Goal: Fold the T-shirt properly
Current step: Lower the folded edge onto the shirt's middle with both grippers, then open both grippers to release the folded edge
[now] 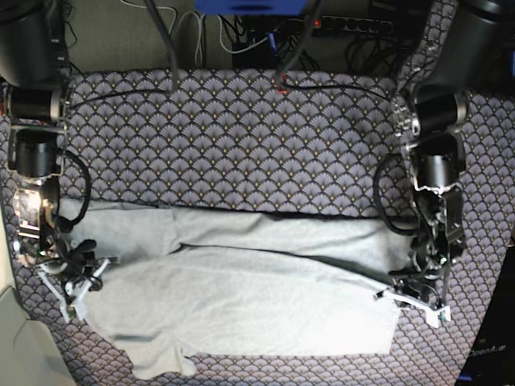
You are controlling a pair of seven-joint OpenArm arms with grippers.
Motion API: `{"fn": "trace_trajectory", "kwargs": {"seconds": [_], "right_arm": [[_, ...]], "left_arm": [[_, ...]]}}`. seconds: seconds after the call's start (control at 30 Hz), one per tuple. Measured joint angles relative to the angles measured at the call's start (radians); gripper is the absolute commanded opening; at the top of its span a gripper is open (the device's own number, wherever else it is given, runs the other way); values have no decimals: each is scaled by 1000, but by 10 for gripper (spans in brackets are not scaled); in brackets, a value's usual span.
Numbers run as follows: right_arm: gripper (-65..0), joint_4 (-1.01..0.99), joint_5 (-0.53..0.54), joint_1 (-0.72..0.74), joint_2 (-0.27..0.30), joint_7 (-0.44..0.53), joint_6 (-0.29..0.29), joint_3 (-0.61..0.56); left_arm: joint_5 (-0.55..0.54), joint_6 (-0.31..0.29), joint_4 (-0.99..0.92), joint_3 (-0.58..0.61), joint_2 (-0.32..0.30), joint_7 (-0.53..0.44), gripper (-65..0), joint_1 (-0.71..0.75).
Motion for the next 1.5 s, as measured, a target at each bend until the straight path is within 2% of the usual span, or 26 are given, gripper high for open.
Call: {"fn": "trace_trajectory", "kwargs": {"seconds": [0.3,0.47,0.53,0.6,0.83,0.9,0.97,1.17,1.2,1.27,1.37,1.5], "right_arm": [[-650,0,1,5,10,9,0,-10],[-650,-119,1,48,10,7,1,-10],[-629,-152,1,63,10,9,0,-10],[-581,-159,1,65,10,9,0,-10],[-344,-159,0,63,13,9,0,-9],[-306,-159,1,63,13,9,0,-9],[-307,-159,1,63,13,37,0,-8],[-307,-159,1,61,44,55,0,-1],[-307,-159,3,58,56,51,1,15],[-307,-154,-1,38,77,60,-4,57],[-307,-91,-2,-35,85,49,-7,110],[-306,51,-1,-161,67,47,-6,146]], "left_arm": [[-1,0,5,-3,-19,4,-645,1],[-8,-3,3,-1,-19,5,-639,1],[-8,-2,3,-1,-19,5,-622,1],[-8,-4,3,-2,-19,5,-565,1],[-8,-2,11,-2,-19,12,-253,41],[-8,-4,11,-2,-19,11,-198,40],[-8,-4,11,-3,-19,3,-167,34],[-13,-14,25,-5,-43,5,-149,105],[-7,7,46,-8,-47,7,-149,133],[-14,1,114,-11,-56,27,-149,192],[-92,4,251,-10,-54,123,-149,253],[-143,-8,326,-6,-52,124,-149,285]]}}
